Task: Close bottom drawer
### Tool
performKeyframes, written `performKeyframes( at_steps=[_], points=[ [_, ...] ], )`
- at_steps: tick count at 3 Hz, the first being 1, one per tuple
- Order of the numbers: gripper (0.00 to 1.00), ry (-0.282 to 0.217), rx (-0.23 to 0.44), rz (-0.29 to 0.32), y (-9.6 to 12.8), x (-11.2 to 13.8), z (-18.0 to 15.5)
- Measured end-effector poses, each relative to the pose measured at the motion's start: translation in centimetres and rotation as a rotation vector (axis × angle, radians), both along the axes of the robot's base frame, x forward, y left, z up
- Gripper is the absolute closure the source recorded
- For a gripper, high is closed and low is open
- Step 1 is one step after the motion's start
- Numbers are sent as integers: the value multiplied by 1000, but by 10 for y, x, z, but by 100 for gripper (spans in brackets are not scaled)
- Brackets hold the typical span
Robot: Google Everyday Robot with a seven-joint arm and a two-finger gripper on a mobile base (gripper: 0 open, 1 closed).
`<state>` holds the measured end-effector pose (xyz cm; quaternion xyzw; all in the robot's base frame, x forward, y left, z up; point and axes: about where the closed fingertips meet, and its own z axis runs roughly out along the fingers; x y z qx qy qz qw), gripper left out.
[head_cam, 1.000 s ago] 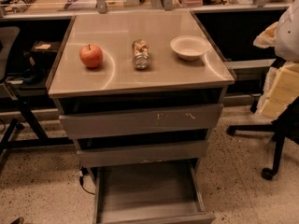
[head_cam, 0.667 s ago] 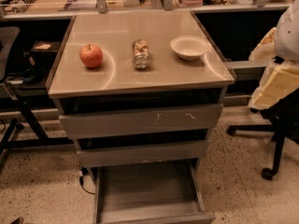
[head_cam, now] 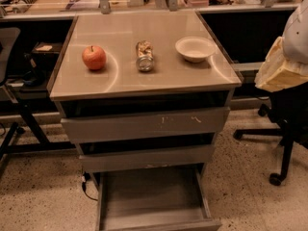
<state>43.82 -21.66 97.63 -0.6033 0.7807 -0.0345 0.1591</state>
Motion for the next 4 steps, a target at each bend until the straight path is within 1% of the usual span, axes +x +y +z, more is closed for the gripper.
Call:
performKeyframes(
  at_steps=[1,2,3,4],
  points=[
    [100,0,0,0,0,0,0],
    [100,-10,0,-5,-2,-5,-3],
    [100,2,-8,-55,-7,-32,-28],
    [100,107,-3,-85,-12,-64,-92]
  ],
)
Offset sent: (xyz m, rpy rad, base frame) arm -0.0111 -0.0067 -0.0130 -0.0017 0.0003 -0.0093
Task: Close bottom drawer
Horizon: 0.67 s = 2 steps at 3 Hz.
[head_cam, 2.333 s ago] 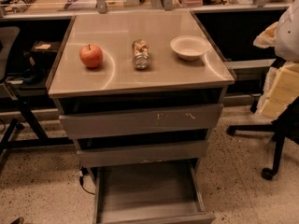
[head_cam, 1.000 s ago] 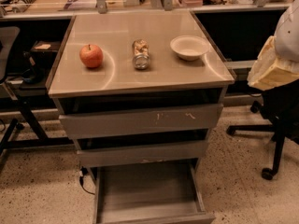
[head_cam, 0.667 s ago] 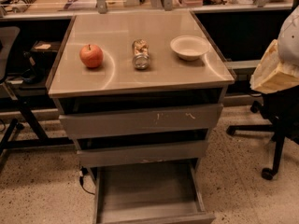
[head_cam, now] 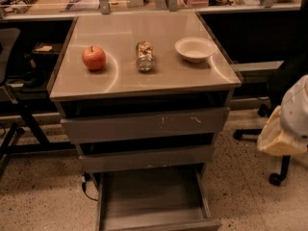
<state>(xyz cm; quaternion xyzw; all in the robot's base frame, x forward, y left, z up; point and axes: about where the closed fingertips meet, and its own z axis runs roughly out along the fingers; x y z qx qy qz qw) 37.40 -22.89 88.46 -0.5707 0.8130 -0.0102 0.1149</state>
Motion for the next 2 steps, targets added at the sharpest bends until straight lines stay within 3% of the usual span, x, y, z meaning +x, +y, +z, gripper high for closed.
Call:
performKeyframes(
  at_steps=[1,2],
  points=[
    [100,138,22,-26,-2,-34,-84],
    [100,176,13,-23,-3,-48,-98]
  ],
)
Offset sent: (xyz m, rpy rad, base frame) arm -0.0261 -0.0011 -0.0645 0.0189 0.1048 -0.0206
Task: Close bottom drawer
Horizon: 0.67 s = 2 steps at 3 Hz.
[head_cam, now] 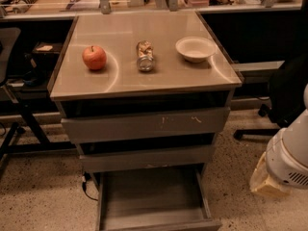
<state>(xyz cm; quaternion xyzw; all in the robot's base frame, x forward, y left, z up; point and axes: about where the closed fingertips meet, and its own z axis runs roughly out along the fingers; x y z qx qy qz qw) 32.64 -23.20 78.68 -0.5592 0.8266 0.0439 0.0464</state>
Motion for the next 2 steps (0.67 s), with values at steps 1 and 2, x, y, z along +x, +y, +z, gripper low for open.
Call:
performKeyframes(
  at_steps=[1,2],
  points=[
    [100,-1,0,0,0,0,0],
    [100,44,23,-12,8,-18,-35]
  ],
)
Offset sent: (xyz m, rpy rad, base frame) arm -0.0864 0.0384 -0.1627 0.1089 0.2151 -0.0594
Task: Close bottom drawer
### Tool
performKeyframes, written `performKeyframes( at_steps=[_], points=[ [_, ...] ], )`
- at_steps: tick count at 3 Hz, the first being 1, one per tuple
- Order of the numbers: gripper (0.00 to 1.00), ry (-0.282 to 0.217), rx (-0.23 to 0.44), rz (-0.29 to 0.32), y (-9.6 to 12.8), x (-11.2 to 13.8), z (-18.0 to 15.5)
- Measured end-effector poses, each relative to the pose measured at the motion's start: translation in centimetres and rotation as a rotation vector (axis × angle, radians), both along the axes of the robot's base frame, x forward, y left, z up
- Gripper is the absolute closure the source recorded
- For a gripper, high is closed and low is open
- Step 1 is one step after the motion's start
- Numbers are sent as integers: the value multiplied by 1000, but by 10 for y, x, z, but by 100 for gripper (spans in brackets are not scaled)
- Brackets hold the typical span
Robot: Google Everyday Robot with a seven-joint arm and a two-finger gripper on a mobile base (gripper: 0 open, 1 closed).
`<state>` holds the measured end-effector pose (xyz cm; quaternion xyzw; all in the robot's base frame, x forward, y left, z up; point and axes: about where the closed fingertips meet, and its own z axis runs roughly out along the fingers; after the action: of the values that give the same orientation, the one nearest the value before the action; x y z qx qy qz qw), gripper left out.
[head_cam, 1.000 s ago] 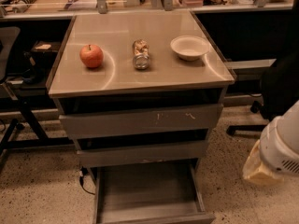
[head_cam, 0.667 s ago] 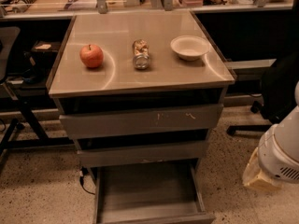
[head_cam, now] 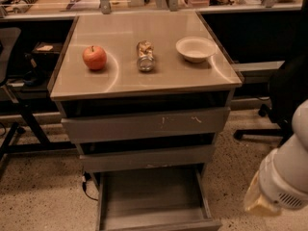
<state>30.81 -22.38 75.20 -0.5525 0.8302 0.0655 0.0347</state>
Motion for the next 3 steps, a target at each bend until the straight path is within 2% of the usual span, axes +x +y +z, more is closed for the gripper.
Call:
performKeyframes(
  at_steps=[1,2,3],
  points=[
    [100,109,60,-34,26,-32,-92],
    [100,196,116,-89,45,-49,-175],
    [100,196,116,-89,45,-49,-175]
  ],
)
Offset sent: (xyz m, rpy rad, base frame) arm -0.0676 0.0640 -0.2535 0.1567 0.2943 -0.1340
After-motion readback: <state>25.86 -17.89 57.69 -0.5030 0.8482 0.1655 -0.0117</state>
